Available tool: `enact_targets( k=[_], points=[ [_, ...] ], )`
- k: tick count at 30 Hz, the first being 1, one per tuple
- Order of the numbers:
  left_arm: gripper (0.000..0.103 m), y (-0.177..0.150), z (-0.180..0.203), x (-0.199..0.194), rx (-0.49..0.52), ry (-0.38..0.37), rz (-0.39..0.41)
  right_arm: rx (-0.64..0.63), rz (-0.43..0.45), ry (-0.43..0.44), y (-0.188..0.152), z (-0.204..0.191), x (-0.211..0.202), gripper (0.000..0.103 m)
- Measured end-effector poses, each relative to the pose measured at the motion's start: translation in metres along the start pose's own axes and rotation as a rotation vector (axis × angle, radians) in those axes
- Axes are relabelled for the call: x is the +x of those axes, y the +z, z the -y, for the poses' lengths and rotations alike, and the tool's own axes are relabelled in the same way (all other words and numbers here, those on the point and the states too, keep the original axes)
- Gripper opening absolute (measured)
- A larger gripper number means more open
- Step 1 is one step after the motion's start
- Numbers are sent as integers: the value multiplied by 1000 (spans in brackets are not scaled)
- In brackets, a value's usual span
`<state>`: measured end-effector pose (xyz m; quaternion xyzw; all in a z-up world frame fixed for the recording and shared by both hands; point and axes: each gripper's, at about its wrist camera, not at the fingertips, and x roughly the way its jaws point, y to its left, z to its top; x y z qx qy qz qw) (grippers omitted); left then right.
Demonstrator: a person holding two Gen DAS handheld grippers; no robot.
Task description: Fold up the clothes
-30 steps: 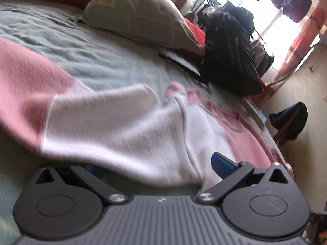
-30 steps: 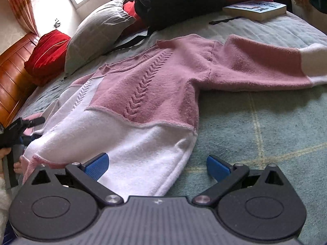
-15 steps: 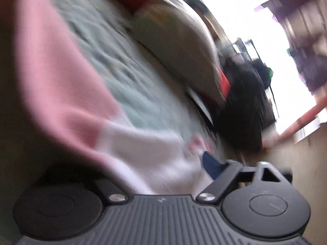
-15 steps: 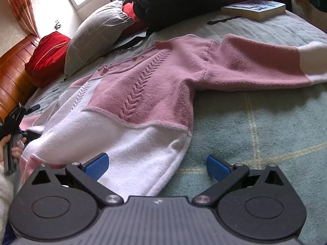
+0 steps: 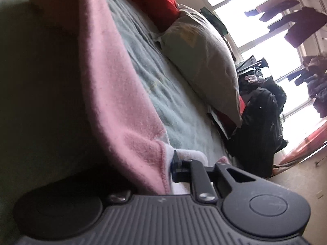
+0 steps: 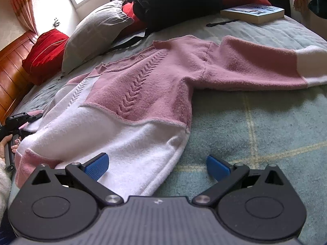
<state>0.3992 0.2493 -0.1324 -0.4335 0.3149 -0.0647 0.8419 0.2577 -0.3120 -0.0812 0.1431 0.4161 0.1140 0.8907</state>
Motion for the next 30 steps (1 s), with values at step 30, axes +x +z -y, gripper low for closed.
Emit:
enact_targets(
  k=[30],
  points=[
    [10,59,-35,-52,-44,191,243,15,-15,-80,6,8,-7,103]
  ],
)
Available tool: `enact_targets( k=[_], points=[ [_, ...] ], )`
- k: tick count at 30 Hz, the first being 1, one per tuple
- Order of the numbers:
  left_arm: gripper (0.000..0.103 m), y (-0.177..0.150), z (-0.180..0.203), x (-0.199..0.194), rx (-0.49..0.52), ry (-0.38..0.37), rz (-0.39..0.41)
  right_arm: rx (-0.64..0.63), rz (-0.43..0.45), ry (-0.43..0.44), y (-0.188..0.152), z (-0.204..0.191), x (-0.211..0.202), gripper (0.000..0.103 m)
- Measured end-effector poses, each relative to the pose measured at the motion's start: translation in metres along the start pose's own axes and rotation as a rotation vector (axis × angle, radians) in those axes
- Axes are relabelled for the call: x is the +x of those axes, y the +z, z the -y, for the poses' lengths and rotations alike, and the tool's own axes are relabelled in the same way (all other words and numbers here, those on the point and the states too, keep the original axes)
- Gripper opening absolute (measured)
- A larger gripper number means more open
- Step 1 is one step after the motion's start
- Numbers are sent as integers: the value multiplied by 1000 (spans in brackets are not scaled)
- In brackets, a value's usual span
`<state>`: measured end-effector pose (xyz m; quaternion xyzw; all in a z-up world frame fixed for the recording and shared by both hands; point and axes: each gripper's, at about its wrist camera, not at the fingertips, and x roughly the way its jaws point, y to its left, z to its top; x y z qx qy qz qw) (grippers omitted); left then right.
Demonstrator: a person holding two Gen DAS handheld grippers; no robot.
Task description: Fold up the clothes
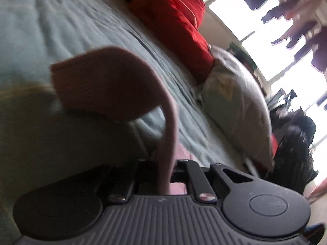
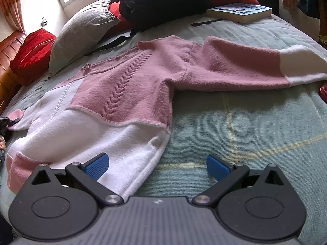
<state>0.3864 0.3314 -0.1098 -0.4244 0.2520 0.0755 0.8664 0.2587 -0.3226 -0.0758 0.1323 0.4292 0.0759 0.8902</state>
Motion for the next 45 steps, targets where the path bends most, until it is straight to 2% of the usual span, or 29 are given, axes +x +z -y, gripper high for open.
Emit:
enact_targets(
  k=[4,6,8,11,16,19,22,23,24,25,27,29,32,35,38,39,41,42,43,45],
  points=[
    [27,16,-19,-7,-86,-21,47,-14,-3,-13,-1,-3,1,103],
    [36,26,-27,-5,-117,-54,39,-15,-2,-16,-1,-3,0,103],
    [38,35,-35,-4,-143,-75,37,-12,-3,-20,-2,-4,0,103],
    [41,49,-36,-8,-167,-74,85,-16,-5,-34,-1,-5,-1,103],
    [45,76,-28,-37,-84,-22,171,-21,-8,-49,-1,-4,-1,103],
    [51,89,-19,-62,5,80,228,-21,-10,-54,2,-5,-1,103],
    [53,90,5,-72,198,291,230,-39,11,-50,10,-13,-11,103],
    [53,86,17,-72,277,334,218,-45,23,-45,14,-17,-15,103],
    [55,81,30,-68,330,330,197,-52,34,-38,18,-21,-20,103],
    [56,75,42,-63,376,299,158,-62,46,-28,23,-27,-24,103],
    [62,56,67,-48,452,200,41,-91,73,-4,34,-43,-33,103],
    [63,28,98,-27,544,114,-94,-130,84,21,44,-64,-36,103],
    [64,-21,143,3,681,56,-217,-192,83,56,49,-93,-30,103],
    [66,-63,166,20,701,-5,-292,-222,67,103,51,-115,-19,103],
    [68,-80,165,52,698,39,-364,-235,54,127,49,-125,-11,103],
    [68,-85,165,61,701,54,-381,-242,51,127,48,-126,-9,103],
    [70,-92,163,59,804,110,-281,-245,49,124,45,-123,-9,103],
    [70,-91,161,60,836,179,-229,-233,49,121,45,-120,-8,103],
    [70,-86,156,63,829,225,-192,-215,46,117,44,-114,-7,103],
    [69,-72,151,63,754,214,-198,-180,38,103,44,-103,-6,103]
  ],
)
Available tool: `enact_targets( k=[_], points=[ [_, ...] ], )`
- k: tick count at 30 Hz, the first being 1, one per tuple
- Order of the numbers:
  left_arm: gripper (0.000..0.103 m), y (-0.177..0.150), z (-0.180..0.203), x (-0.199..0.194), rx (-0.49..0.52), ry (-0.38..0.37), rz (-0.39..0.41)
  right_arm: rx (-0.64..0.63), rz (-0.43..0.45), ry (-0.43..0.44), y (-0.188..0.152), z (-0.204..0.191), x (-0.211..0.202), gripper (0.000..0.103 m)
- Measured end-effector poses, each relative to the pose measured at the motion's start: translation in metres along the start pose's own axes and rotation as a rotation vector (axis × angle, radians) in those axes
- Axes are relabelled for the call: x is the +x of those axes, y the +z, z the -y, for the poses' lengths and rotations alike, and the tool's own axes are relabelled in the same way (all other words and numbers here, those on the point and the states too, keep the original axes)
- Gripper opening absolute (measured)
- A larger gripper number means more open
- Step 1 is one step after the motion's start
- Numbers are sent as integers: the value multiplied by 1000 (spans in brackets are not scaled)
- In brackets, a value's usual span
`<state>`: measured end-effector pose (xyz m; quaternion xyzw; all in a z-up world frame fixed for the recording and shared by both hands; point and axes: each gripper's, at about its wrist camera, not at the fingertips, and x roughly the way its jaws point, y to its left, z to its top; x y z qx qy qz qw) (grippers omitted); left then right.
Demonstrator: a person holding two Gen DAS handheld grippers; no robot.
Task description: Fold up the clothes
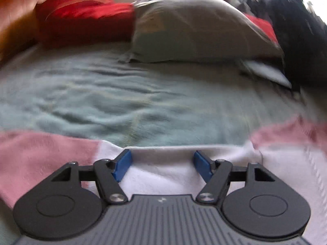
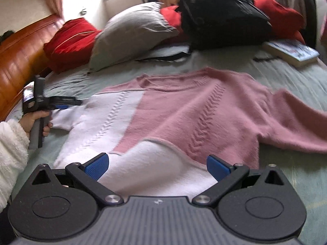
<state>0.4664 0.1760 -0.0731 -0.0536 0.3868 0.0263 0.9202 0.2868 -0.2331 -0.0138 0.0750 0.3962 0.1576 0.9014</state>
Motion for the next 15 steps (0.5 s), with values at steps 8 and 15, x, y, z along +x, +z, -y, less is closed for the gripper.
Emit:
enact_targets(
  k=[8,15],
  points=[
    [81,5,61,-30,148,-186,-49,101,17,-10,-8,27,-2,103],
    [103,6,82,34,79,-40,-59,130,22,-1,-12,31,-6,103]
  ],
)
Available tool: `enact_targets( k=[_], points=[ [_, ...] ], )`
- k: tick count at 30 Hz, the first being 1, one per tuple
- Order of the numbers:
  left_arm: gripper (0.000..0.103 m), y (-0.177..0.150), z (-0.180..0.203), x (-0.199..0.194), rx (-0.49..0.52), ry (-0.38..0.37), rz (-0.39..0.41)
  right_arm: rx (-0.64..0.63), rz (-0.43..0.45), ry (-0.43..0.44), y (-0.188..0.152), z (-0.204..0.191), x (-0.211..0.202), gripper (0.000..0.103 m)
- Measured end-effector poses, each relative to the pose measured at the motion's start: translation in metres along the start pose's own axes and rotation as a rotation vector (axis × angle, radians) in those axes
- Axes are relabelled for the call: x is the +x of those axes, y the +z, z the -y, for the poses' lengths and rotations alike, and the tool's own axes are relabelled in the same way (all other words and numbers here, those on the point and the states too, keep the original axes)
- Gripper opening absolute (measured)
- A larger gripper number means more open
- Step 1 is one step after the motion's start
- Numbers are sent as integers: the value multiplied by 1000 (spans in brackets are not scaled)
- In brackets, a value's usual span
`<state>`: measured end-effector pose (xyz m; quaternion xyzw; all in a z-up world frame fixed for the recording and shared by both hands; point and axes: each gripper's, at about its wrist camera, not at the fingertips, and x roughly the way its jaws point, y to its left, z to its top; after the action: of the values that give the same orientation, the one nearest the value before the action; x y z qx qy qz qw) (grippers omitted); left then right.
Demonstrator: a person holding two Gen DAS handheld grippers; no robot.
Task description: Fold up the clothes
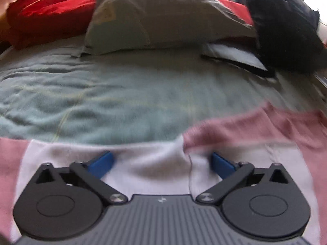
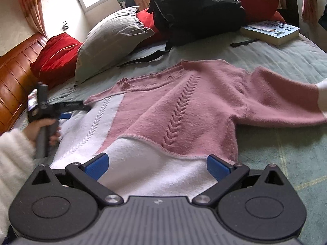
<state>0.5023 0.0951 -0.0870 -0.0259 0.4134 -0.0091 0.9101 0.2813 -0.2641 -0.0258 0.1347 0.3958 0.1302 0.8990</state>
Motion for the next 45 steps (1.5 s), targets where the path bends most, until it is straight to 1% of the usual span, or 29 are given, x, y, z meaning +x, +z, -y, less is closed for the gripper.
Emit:
enact_targets(
  k=[2,4,7,9,11,14,15,16,18,20,22,24,25,27,30,32,34,36,37,39,41,45],
  points=[
    [101,8,5,2,0,19,-3,0,3,2,-1,2,-3,103],
    [97,13,2,-8,-12,-11,-16,-4,4,-1,-2,4,-4,103],
    [98,11,-15,-42,-47,-92,30,6,6,5,-3,11,-5,103],
    [99,9,-25,-56,-41,-115,24,24,11,11,-5,14,-3,103],
    [99,6,-31,-57,-38,-74,-18,46,11,14,-7,17,-1,103],
    [99,0,-37,-31,-43,7,-106,78,-2,19,-9,21,4,103],
    [100,-2,-38,-22,-45,31,-111,86,-9,20,-10,22,6,103],
    [103,-2,-37,-16,-47,40,-88,92,-15,20,-10,23,7,103],
    [103,1,-35,-3,-35,71,-43,96,-17,6,-11,24,8,103],
    [103,9,-34,7,-34,90,-28,104,-12,-13,-9,25,6,103],
    [102,16,-38,7,-56,85,-38,105,-2,-7,-8,26,2,103],
    [101,20,-43,-4,-46,94,-37,93,3,2,-8,25,-1,103],
    [101,19,-48,-13,-41,89,-20,85,5,5,-7,25,-2,103],
    [102,18,-65,-35,-57,71,22,77,11,10,-6,23,-3,103],
    [102,13,-102,-56,-106,16,48,85,13,23,-6,23,-2,103],
    [102,3,-126,-61,-121,14,58,90,3,23,-7,21,2,103],
    [102,-12,-153,-60,-144,-36,54,86,-5,17,-8,20,4,103],
    [102,-32,-181,-59,-185,-57,66,81,-13,11,-10,18,6,103],
    [101,-42,-195,-60,-204,-64,77,81,-15,6,-11,18,6,103],
    [101,-56,-216,-69,-220,-129,129,80,-19,-4,-12,18,6,103],
    [101,-60,-233,-81,-276,-144,141,84,-19,-18,-12,20,5,103],
    [101,-51,-261,-97,-349,-4,158,89,-16,-38,-10,21,4,103]
  ],
)
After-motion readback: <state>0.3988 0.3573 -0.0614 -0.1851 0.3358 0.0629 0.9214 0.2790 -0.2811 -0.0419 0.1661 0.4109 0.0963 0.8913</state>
